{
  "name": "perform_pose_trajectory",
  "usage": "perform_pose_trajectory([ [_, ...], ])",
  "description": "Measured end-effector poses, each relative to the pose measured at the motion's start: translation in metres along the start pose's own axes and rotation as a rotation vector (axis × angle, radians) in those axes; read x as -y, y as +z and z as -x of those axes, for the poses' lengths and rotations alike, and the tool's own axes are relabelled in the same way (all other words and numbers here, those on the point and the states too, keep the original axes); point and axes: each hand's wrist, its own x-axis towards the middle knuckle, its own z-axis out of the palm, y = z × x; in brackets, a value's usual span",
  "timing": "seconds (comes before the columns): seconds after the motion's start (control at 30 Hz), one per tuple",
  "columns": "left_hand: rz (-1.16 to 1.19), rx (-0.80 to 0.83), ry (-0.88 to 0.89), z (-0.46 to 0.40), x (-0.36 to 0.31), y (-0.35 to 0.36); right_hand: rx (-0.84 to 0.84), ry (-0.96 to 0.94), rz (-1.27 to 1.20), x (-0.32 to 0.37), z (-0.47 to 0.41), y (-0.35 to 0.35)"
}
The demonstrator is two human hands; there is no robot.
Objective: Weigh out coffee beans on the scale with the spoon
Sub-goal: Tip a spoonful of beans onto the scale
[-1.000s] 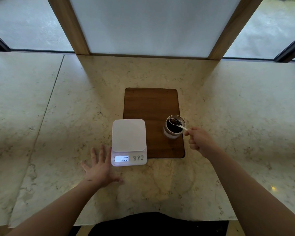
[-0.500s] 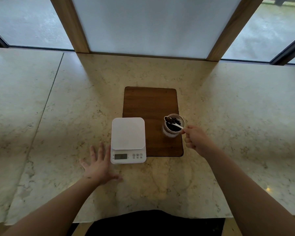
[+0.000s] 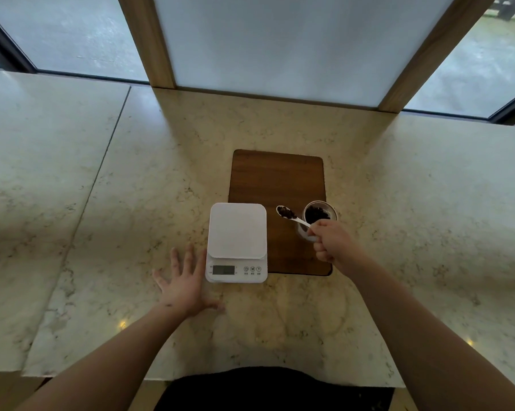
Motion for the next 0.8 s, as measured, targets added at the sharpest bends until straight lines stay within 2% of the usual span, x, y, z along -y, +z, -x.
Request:
perform_pose_trajectory([
  [0.37,0.031,-0.079,-0.004,-0.007,0.005,0.010,0.058,0.036,0.038,-0.006,-0.009,0.033],
  [0.8,0.026,-0.050,0.004,-0.002,0.000,0.006,0.117,0.106,0.106,-0.014,-0.021,0.068],
])
